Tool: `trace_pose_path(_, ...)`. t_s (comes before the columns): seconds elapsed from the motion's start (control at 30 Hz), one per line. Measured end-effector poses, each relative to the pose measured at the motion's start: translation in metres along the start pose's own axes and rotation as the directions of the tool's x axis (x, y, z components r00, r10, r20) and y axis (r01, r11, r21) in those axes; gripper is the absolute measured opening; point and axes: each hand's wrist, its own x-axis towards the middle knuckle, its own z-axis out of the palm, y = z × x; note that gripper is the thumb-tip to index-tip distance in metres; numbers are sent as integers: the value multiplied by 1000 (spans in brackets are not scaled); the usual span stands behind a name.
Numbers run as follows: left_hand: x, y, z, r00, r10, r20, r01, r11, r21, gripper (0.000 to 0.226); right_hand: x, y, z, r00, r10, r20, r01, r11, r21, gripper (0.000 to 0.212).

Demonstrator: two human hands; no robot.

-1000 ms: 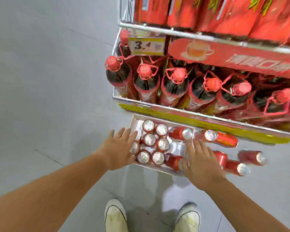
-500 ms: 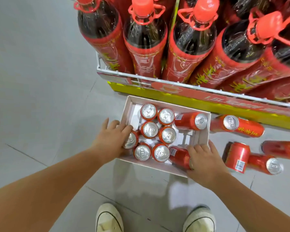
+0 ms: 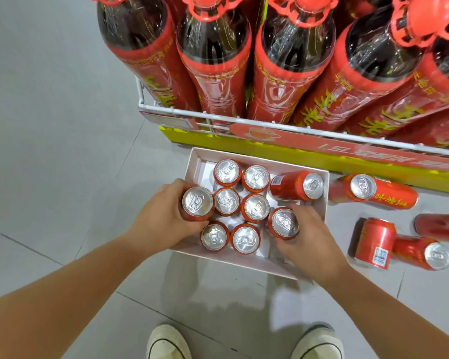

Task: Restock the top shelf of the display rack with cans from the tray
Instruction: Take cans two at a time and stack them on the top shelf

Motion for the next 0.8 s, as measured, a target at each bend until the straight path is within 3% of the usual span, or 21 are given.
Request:
trace_pose_path(0.07,0,5,-5,999,-35,20,37,998,-59,57,0,-1,3,996,89,-20,-84,977,195,46)
trace_pose_path(0.2,7,12,-13,993,-72,92,91,972,-216,60,11,0,3,967,254,-7,-212,825,524,48)
trace_pose_path(0.37,8,36,-15,990,-53,132,101,918,-383,52,18,-12,-10,962,257,96,-257,723,642,30)
trace_pose_path(0.43,7,45,-14,991,-67,117,112,893,-435,48,21,-21,-18,961,254,111,-261,696,669,32)
trace_pose_path(0.57,4,62,-15,981,-118,154,186,801,-569,37,27,-43,-36,954,281,101,-265,643,719,40)
trace_pose_path(0.8,-12,116,-48,947,-177,268,317,635,-704,26,8,-98,-98,981,193,19,-138,624,769,28)
